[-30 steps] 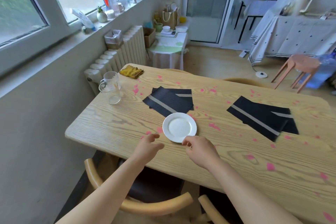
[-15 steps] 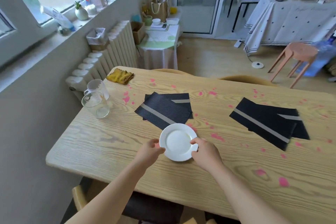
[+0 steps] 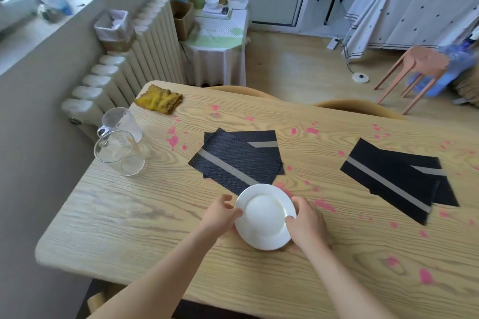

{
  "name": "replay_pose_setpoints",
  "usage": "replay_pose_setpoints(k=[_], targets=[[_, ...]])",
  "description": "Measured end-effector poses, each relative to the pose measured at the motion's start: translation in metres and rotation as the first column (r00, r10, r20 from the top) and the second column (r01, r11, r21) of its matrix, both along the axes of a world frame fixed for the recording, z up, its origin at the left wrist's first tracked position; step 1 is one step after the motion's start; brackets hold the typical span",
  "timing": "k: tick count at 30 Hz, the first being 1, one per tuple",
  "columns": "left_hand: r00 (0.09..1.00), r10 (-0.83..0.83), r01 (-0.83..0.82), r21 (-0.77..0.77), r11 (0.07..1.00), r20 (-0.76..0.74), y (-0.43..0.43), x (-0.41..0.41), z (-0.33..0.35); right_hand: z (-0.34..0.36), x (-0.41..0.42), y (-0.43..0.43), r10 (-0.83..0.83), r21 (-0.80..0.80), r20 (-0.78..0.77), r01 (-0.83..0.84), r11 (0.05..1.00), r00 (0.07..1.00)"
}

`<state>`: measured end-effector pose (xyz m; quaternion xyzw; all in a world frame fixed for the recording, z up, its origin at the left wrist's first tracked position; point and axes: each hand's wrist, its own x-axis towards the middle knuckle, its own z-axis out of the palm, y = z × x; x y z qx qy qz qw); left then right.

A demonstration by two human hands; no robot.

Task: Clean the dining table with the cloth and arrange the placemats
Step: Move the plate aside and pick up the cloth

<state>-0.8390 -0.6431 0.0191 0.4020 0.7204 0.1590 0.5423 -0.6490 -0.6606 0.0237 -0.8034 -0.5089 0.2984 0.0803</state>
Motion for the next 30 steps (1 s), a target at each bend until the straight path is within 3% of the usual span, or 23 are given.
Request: replay_pose_setpoints(k=[5, 10, 13, 22, 30], targets=[[1.000, -0.001, 0.002, -0.040, 0.999, 0.028, 0.006, 0.002, -0.001, 0.001, 0.001, 0.002, -0.042, -0.057, -0.065, 0.038, 0.998, 0.997], [0.996, 0.052, -0.046, -0.071, 0.996, 0.079, 0.003, -0.001, -0.003, 0.004, -0.006, 0.007, -0.251, -0.094, -0.233, 0.236, 0.967, 0.939], [0.993, 0.092, -0.088, -0.048, 0.995, 0.079, 0.000, -0.010, 0.000, 0.004, -0.017, 0.008, -0.283, -0.083, -0.287, 0.270, 0.959, 0.915], [0.971, 0.240, -0.240, 0.047, 0.970, 0.005, -0.003, -0.062, 0.001, 0.015, -0.079, 0.021, -0.169, -0.043, -0.339, 0.164, 0.986, 0.925], [0.874, 0.476, -0.460, 0.143, 0.876, -0.103, -0.021, -0.164, 0.002, 0.014, -0.193, 0.031, -0.037, -0.132, -0.495, -0.033, 0.991, 0.868]])
